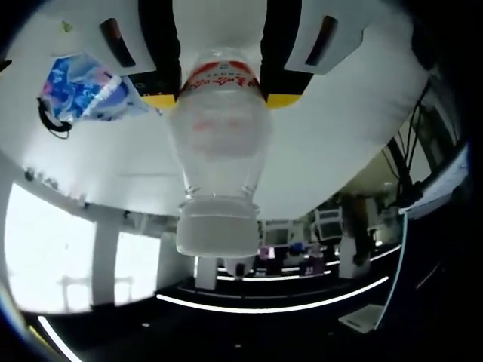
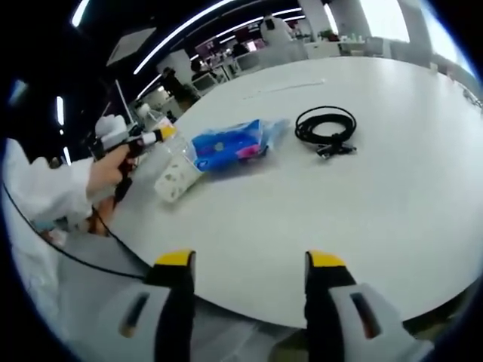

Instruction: Arrange the tabletop items into an orderly group along one side of the table until the central work area is clear of visible clutter.

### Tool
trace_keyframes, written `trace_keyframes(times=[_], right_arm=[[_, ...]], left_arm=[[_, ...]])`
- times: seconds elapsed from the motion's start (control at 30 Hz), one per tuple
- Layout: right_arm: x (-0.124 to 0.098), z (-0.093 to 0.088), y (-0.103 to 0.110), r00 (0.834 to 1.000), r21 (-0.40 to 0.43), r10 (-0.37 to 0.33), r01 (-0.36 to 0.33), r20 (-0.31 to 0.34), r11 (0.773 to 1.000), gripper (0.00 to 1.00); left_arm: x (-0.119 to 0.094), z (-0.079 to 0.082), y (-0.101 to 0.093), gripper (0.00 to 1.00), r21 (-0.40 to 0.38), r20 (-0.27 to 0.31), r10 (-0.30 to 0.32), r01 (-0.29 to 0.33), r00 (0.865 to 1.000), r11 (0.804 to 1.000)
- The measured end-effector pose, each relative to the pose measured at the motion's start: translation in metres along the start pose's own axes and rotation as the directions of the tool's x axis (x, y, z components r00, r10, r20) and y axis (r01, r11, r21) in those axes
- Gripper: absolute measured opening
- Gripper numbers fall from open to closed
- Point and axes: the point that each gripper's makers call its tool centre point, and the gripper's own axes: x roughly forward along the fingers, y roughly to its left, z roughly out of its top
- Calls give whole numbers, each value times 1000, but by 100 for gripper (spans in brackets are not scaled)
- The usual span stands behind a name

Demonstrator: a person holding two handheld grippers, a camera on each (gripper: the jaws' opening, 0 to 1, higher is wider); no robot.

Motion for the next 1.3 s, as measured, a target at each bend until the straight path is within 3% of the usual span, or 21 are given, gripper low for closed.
trace_keyframes(times=[0.13, 0.17, 0.2, 0.23, 0.27, 0.3, 0.37, 0.63, 1.3], right_arm=[[0, -1, 3, 1000, -5, 4, -4, -1, 1000, 57], [0, -1, 4, 1000, -4, 6, -6, -2, 1000, 57], [0, -2, 4, 1000, -3, 7, -7, -2, 1000, 57], [0, -2, 4, 1000, -4, 5, -5, -3, 1000, 58], [-1, -2, 5, 1000, -9, 3, -3, -2, 1000, 59], [-1, -2, 6, 1000, -13, 5, -5, -2, 1000, 59], [-3, 0, 7, 1000, -16, 6, -6, 1, 1000, 59], [-1, 3, 10, 1000, -28, 6, -6, -2, 1000, 59], [-5, 1, 15, 1000, -30, 11, -10, 18, 999, 59]], left_arm=[[1, -1, -2, 38, 5, -7, -15, 15, 1000, 1000], [0, -11, -6, 43, -62, -60, -35, 31, 998, 998], [2, -14, -1, 54, -140, -58, -13, 5, 998, 990], [3, -10, 7, 72, -168, -19, 25, -28, 1000, 985], [1, -7, 15, 83, -195, 11, 65, -62, 998, 979], [-1, -7, 16, 88, -203, 18, 65, -59, 998, 977], [-4, -6, 9, 87, -194, 26, 14, -9, 1000, 981], [-7, 3, 3, 95, -139, 44, -28, 33, 999, 990], [-18, 6, 5, 92, -118, 29, -35, 38, 999, 992]])
